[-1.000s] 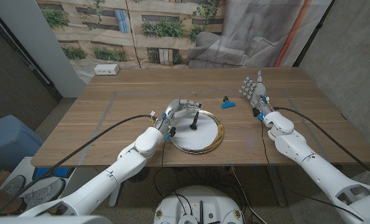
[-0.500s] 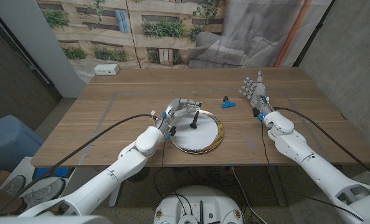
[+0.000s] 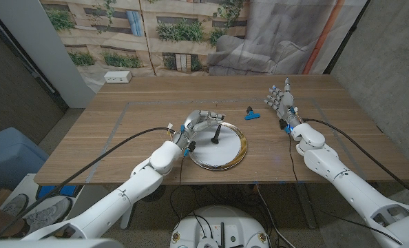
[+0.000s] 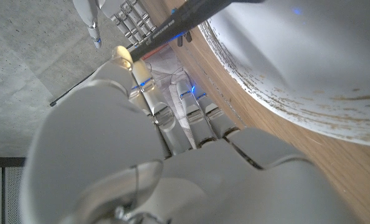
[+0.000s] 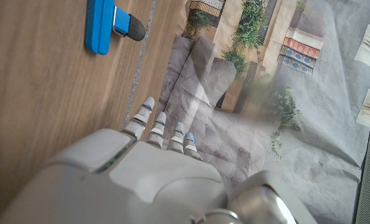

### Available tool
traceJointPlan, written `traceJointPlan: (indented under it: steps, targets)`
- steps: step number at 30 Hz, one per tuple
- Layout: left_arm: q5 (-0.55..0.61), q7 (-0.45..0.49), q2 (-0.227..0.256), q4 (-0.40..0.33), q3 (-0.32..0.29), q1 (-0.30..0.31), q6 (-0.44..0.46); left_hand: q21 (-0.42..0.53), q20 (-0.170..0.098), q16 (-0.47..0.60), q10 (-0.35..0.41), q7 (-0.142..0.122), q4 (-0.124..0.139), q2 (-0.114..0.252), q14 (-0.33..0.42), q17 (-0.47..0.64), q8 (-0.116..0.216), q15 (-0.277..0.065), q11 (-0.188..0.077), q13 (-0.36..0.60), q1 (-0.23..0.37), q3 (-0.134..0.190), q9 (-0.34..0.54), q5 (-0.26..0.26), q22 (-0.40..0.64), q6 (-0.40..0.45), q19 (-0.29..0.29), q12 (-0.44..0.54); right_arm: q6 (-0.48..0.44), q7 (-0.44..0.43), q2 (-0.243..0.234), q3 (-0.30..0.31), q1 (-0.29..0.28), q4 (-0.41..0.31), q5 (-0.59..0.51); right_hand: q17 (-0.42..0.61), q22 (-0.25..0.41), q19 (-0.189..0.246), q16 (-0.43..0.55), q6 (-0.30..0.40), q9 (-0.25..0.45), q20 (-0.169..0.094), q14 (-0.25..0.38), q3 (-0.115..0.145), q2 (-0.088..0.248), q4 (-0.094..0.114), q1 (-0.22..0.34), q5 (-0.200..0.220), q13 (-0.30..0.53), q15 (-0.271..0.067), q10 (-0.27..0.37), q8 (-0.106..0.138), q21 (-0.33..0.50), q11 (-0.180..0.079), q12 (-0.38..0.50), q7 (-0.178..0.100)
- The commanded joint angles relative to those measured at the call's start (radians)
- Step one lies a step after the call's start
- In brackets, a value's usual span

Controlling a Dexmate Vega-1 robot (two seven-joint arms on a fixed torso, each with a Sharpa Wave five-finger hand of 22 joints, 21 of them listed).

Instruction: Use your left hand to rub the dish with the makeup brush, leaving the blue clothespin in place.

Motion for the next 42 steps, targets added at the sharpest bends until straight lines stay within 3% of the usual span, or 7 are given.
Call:
traceJointPlan:
  steps: [1, 19, 42]
  targets:
    - [-0.008, -0.004, 0.02, -0.041, -0.003, 0.027, 0.017, 0.001, -0.027, 0.005, 0.005, -0.001, -0.001, 0.009, 0.003, 0.004, 0.005, -0.166, -0.004, 0.003, 0.007, -0.005, 0.002, 0.007, 0.004, 0.003, 0.001, 0.005, 0.0, 0.0, 0.0, 0.0, 0.0, 0.0, 0.0, 0.001, 0.006, -0.002, 0.002, -0.008, 0.002, 0.005, -0.004, -0.003, 0.107, 0.008, -0.004, 0.007, 0.004, 0.008, -0.006, 0.005, 0.006, 0.003, 0.006, 0.0]
    - [-0.013, 0.014, 0.036, -0.095, -0.01, 0.073, 0.034, 0.001, -0.027, 0.005, 0.006, 0.0, -0.002, 0.01, 0.005, 0.004, 0.006, -0.166, -0.004, 0.004, 0.01, -0.008, 0.002, 0.008, 0.004, 0.002, 0.001, 0.005, 0.0, 0.0, 0.0, 0.0, 0.0, 0.0, 0.0, 0.001, 0.006, -0.002, 0.002, -0.008, 0.002, 0.005, -0.003, -0.003, 0.107, 0.008, -0.004, 0.007, 0.004, 0.006, -0.005, 0.005, 0.006, 0.001, 0.007, 0.0]
    - [-0.012, 0.015, 0.018, -0.086, 0.0, 0.065, 0.036, 0.001, -0.027, 0.004, 0.006, -0.001, -0.002, 0.012, 0.005, 0.003, 0.006, -0.166, -0.004, 0.004, 0.014, -0.013, 0.003, 0.008, 0.004, 0.003, 0.001, 0.005, 0.001, 0.0, 0.0, 0.0, 0.001, 0.001, 0.0, 0.001, 0.006, -0.001, 0.002, -0.01, 0.002, 0.005, -0.004, -0.003, 0.107, 0.008, -0.004, 0.007, 0.004, 0.006, -0.005, 0.004, 0.006, 0.005, 0.006, 0.0]
